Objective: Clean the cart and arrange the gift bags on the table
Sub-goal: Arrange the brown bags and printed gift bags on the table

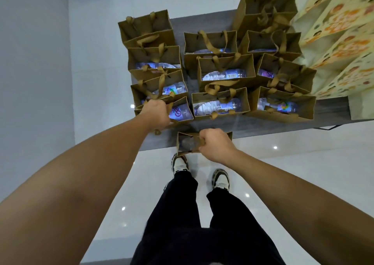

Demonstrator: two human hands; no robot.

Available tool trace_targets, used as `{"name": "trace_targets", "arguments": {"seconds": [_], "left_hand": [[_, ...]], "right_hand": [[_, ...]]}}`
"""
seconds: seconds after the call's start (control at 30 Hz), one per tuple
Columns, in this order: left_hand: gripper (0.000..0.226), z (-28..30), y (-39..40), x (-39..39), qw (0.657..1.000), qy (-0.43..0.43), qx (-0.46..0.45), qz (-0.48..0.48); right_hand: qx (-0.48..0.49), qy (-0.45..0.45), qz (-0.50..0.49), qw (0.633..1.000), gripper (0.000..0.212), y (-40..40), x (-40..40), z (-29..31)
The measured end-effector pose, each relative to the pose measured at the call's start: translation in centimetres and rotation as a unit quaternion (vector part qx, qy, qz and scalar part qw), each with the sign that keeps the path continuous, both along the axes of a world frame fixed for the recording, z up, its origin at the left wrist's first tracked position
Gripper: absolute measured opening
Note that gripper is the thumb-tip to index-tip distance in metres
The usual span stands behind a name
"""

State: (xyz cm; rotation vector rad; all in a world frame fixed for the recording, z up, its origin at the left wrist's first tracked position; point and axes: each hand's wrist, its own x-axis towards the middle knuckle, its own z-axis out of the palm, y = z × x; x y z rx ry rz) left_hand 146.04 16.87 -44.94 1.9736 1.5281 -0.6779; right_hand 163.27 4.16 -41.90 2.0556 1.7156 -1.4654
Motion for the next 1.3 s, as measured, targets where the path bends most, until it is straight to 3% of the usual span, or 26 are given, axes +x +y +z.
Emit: {"name": "trace_targets", "arguments": {"seconds": [0.1,0.2,0.27,0.4,0.5,0.73,0.9,1.13,1.2,1.3], "left_hand": [[0.046,2.3,-1.1,-1.1,0.999,0.028,0.004,-0.018],[0.032,4.4,-2.2,-1.7,0.998,0.051,0.021,0.002],[0.015,6.2,-2.7,-1.8,0.998,0.037,0.052,0.026],[0.03,11.8,-3.7,-2.2,0.992,0.026,0.108,0.055],[0.014,15.5,-5.4,-3.7,0.983,0.054,0.149,0.09],[0.02,20.3,-11.4,-8.1,0.956,0.109,0.227,0.154],[0.014,20.1,-14.6,-10.6,0.946,0.111,0.23,0.199],[0.017,15.1,-18.2,-15.9,0.956,0.104,0.139,0.235],[0.025,12.9,-18.6,-17.2,0.96,0.097,0.107,0.239],[0.055,9.7,-19.2,-18.6,0.969,0.061,0.053,0.233]], "right_hand": [[0.023,-0.017,0.01,1.0,0.024,-0.1,-0.5,1.3],[0.052,-0.028,0.024,0.998,0.011,0.0,-0.7,3.1],[0.075,-0.029,0.034,0.996,0.014,0.2,-0.5,4.8],[0.13,-0.016,0.035,0.991,0.021,0.1,0.0,8.5],[0.173,0.006,0.05,0.984,0.022,-0.3,0.0,11.1],[0.253,0.023,0.106,0.961,0.023,-1.4,-1.2,16.1],[0.271,0.021,0.122,0.954,0.035,-1.5,-3.1,17.0],[0.232,-0.015,0.162,0.959,0.014,0.0,-7.4,13.0],[0.214,-0.038,0.175,0.96,0.012,0.6,-8.4,11.3],[0.187,-0.068,0.197,0.96,0.012,1.7,-9.8,8.8]]}}
